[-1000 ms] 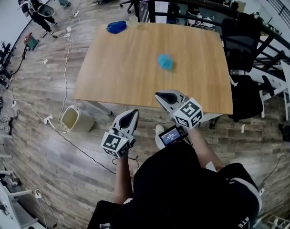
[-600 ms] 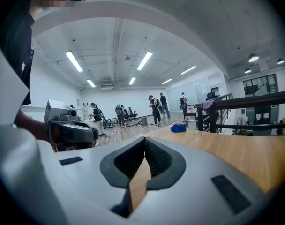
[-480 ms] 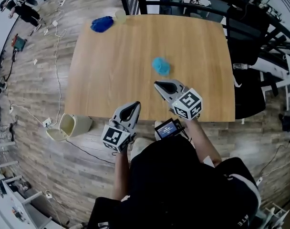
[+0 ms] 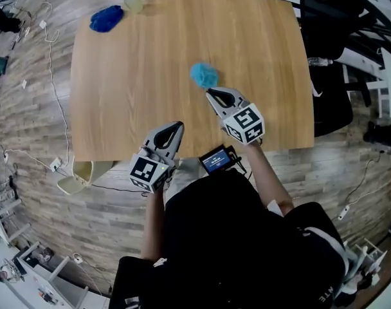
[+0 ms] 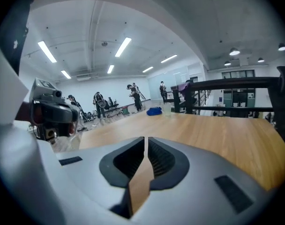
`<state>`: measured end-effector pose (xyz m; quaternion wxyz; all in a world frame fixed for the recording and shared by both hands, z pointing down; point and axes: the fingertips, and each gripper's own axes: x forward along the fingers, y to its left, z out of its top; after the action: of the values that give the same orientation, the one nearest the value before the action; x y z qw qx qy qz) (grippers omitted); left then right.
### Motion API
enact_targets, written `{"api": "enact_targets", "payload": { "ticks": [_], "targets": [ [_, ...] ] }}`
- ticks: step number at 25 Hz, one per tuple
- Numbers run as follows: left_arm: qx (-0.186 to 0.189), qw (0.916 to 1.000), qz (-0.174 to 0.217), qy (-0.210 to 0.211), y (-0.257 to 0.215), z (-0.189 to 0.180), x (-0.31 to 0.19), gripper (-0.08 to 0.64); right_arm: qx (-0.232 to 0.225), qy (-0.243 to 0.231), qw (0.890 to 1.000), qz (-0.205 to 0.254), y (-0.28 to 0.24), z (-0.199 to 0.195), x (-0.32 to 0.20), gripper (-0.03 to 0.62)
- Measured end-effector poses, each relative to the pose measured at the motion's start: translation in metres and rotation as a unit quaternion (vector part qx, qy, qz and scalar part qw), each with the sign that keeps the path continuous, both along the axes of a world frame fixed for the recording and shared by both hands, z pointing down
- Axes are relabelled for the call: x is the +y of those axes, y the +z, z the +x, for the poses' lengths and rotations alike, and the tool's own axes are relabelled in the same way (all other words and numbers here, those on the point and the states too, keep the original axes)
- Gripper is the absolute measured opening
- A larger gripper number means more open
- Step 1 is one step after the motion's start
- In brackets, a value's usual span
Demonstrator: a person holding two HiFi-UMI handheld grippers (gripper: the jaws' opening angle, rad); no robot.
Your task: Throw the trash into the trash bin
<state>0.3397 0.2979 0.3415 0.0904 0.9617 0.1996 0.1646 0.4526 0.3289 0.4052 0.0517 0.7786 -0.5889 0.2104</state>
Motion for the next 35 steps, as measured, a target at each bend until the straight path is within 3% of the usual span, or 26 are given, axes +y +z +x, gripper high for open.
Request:
{"api": "enact_targets", "payload": {
  "ticks": [2, 4, 5, 14, 16, 20, 24, 30, 35],
  "targets": [
    [-0.008, 0.9999, -0.008, 0.006, 0.011, 0.011, -0.001, 0.008, -0.002, 0.019, 0.999, -0.031, 0.029, 0.020, 0.000, 0.007],
    [-0.019, 0.9997, -0.014, 0.009, 0.023, 0.021, -0.002, 0.008, -0.003, 0.033, 0.998, -0.049, 0.053, 0.035, -0.002, 0.168],
    [-0.026, 0.9995, -0.015, 0.012, 0.029, 0.025, -0.001, 0.008, -0.004, 0.037, 0.998, -0.055, 0.064, 0.040, -0.003, 0.201],
    [-0.048, 0.9975, -0.033, 0.039, 0.076, 0.049, 0.007, 0.008, 0.014, 0.029, 0.990, -0.141, 0.155, 0.077, -0.016, 0.190],
    [-0.045, 0.9969, -0.053, 0.039, 0.077, 0.045, 0.008, 0.008, 0.021, 0.027, 0.988, -0.150, 0.153, 0.077, -0.014, -0.002],
    [-0.043, 0.9963, -0.069, 0.027, 0.070, 0.042, 0.008, 0.008, 0.020, 0.017, 0.989, -0.146, 0.147, 0.072, -0.013, -0.002],
    [-0.025, 0.9982, -0.047, 0.029, 0.064, 0.035, 0.007, 0.008, 0.025, 0.004, 0.990, -0.138, 0.138, 0.065, -0.020, -0.002],
    [-0.027, 0.9974, -0.053, -0.040, 0.062, 0.009, 0.000, 0.008, 0.023, -0.079, 0.989, -0.123, 0.131, 0.020, -0.065, -0.002],
    [-0.040, 0.9870, -0.066, -0.141, 0.069, -0.062, -0.050, 0.008, 0.023, -0.186, 0.976, -0.112, 0.127, -0.065, -0.149, -0.002]
  ]
}}
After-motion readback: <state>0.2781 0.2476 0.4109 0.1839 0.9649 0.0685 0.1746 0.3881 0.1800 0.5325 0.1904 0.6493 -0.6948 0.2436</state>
